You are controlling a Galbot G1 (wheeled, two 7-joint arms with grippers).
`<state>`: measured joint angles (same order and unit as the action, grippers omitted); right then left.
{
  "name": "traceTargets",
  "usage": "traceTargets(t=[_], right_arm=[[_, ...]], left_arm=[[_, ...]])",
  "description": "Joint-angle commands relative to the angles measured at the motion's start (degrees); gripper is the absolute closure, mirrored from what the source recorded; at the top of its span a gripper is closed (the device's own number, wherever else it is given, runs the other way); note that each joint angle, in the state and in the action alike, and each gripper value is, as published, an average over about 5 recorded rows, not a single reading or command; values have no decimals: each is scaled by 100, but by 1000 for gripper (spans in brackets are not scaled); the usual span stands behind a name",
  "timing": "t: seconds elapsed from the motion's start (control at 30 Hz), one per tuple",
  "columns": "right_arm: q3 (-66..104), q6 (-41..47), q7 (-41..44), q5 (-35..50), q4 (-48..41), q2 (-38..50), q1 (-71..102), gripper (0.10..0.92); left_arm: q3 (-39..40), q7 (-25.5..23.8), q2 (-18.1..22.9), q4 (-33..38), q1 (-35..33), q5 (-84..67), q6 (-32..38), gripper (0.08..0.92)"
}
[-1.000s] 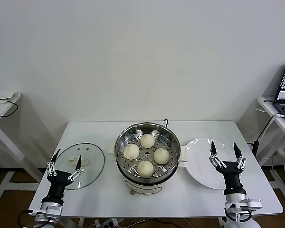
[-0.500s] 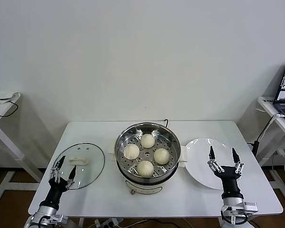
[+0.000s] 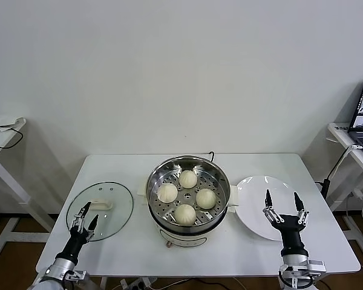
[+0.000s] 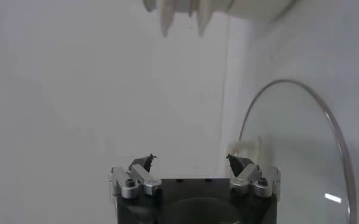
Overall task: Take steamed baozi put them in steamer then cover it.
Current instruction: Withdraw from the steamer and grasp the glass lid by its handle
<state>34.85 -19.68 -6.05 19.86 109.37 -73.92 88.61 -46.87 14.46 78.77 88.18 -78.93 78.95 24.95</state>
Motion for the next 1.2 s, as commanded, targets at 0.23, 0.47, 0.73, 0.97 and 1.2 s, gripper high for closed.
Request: traceTargets(t=[0.23,0.47,0.73,0.97,1.2], right_arm=[[-1,-24,9,-67,-54,-20,3,203],[5,-52,17,-89,-108,-14,-11,203],[-14,-92,25,-130,-167,-13,-9,203],[-34,-115,32,-164,-190,-14,-3,203],[-66,-141,36,-217,-227,-19,13,203]], left_arm=[[66,154,-55,-774,831,525,-34,177],[132,121,-52,-1011,1039,619,-129,177],[169,124,-33,-1218,1241,658,-263,177],[190,125,-14,-1334,1389,689,-342,177],[185,124,-5,-1339,1462,687,-369,177]])
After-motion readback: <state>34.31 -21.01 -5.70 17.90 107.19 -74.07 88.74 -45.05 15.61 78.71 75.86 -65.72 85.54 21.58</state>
